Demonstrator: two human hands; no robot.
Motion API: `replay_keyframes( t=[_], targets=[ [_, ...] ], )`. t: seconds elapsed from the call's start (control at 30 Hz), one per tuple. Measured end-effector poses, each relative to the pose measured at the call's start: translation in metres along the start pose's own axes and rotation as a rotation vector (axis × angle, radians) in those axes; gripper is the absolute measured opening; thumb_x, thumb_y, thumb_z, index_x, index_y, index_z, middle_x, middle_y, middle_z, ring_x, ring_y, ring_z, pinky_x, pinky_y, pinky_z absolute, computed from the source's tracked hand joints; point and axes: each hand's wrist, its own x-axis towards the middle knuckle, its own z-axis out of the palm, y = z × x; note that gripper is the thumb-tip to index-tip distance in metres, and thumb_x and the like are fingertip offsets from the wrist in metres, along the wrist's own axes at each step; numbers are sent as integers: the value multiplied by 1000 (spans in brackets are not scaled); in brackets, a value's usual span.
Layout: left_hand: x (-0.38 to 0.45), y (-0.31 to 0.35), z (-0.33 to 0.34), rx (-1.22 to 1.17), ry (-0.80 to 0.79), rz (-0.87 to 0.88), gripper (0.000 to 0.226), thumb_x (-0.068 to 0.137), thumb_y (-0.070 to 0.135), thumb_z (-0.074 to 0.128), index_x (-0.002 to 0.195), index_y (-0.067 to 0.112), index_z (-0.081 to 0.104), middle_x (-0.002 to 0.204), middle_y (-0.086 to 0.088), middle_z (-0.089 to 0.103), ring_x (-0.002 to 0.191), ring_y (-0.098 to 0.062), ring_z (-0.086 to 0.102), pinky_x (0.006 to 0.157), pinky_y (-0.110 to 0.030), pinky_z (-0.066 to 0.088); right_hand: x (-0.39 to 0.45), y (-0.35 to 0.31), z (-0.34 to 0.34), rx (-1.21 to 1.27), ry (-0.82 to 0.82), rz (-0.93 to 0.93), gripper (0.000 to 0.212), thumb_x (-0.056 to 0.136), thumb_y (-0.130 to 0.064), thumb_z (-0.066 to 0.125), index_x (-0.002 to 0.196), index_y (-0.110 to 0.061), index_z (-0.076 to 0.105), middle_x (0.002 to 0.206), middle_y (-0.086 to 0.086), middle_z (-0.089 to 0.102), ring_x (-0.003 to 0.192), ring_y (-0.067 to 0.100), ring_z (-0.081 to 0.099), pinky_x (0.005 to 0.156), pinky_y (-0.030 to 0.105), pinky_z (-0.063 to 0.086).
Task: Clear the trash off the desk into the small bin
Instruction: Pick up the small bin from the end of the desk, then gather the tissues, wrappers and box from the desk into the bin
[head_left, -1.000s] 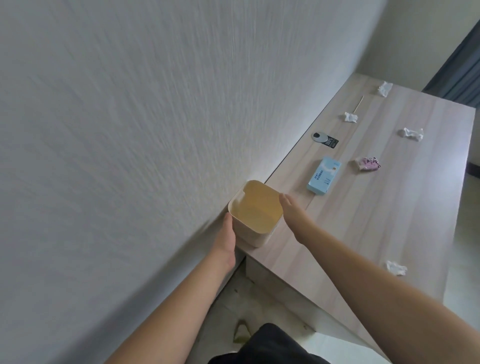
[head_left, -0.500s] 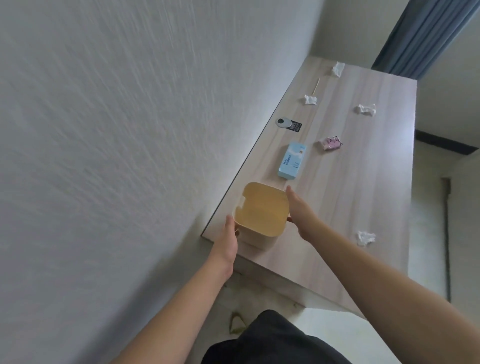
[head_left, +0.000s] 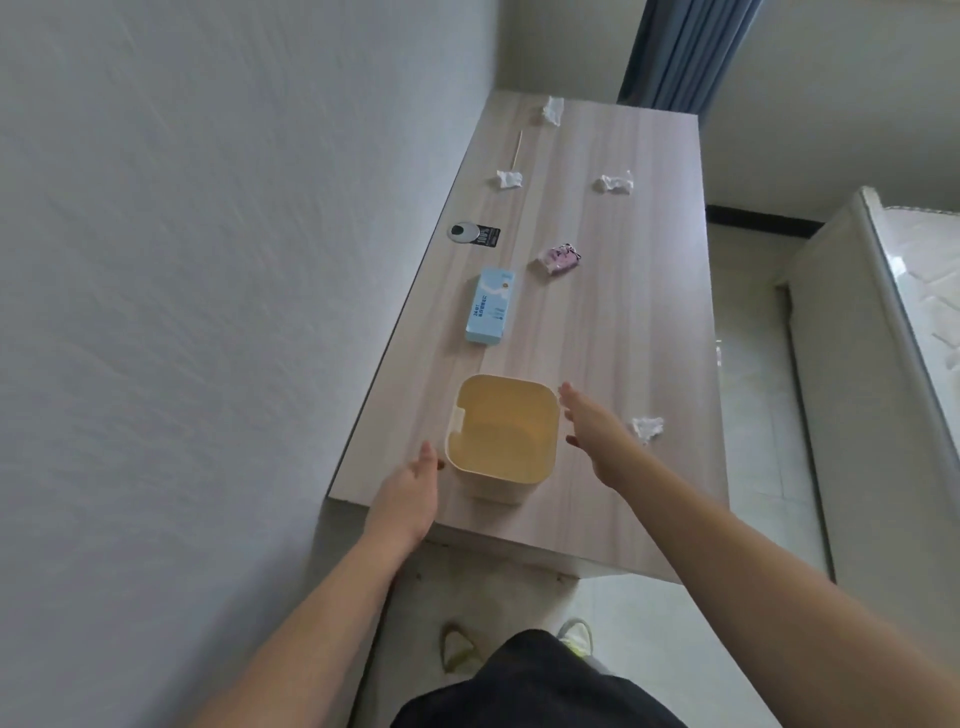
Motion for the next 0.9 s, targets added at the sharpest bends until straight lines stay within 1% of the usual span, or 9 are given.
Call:
replay_keyframes(
  t=[0.1, 0.17, 0.23, 0.4, 0.53, 0.63, 0.7, 0.8, 0.9],
  targets=[
    [16, 17, -3, -227, -96, -53, 62, 102, 56, 12, 114, 24, 64, 127, -5, 67, 123, -25, 56, 110, -46, 37, -2, 18, -13, 63, 9, 32, 59, 97, -52, 38, 143, -16, 42, 147, 3, 45, 131, 21, 44, 112, 46, 35],
    [24, 28, -5, -368, -115, -101, 57, 103, 56, 15, 99, 29, 65, 110, 2, 71, 111, -19, 61, 104, -42, 42, -8, 30, -17, 94, -14, 46, 56, 98, -51, 36, 139, -15, 47, 142, 3, 50, 124, 19, 49, 107, 43, 40],
    [32, 34, -7, -360, -83, -129, 55, 102, 56, 20, 92, 29, 66, 100, 4, 73, 102, -15, 64, 93, -36, 46, -16, 37, -17, 110, -59, 45, 55, 98, -52, 35, 137, -16, 49, 139, 1, 53, 118, 16, 51, 102, 40, 43],
    [47, 35, -9, -346, -64, -200, 53, 100, 53, 36, 94, 16, 73, 96, -5, 78, 94, -21, 70, 82, -35, 53, -32, 36, -9, 185, -174, 51, 55, 99, -55, 33, 137, -20, 50, 134, -6, 55, 119, 13, 54, 101, 43, 45],
    [45, 28, -6, -300, -149, -213, 50, 97, 53, 42, 95, 13, 74, 95, -8, 80, 87, -21, 74, 81, -35, 56, -35, 30, -11, 172, -152, 39, 53, 99, -55, 29, 133, -21, 51, 131, -5, 55, 118, 15, 52, 102, 42, 44],
    [39, 21, 0, -281, -251, -209, 50, 94, 57, 50, 98, 13, 74, 87, -3, 81, 82, -18, 77, 75, -32, 57, -34, 26, -13, 115, -119, 35, 57, 98, -58, 27, 136, -22, 50, 132, -3, 55, 122, 17, 50, 102, 38, 43],
    [36, 17, 5, -273, -300, -197, 47, 93, 55, 55, 104, 13, 70, 86, -1, 81, 81, -16, 78, 73, -32, 58, -35, 23, -15, 102, -111, 19, 53, 98, -59, 26, 126, -26, 56, 131, -5, 57, 119, 14, 52, 104, 36, 40],
    [35, 15, 10, -269, -328, -181, 42, 90, 51, 64, 107, 12, 66, 86, 0, 81, 78, -14, 78, 69, -30, 59, -39, 21, -16, 113, -116, 4, 44, 99, -57, 25, 99, -36, 63, 117, -12, 63, 110, 9, 55, 110, 38, 34],
    [36, 15, 15, -290, -342, -158, 41, 88, 46, 69, 108, 10, 66, 94, -5, 81, 85, -15, 77, 75, -30, 59, -42, 25, -19, 121, -103, -8, 46, 99, -57, 24, 105, -36, 65, 120, -8, 64, 119, 15, 53, 114, 42, 31]
  ],
)
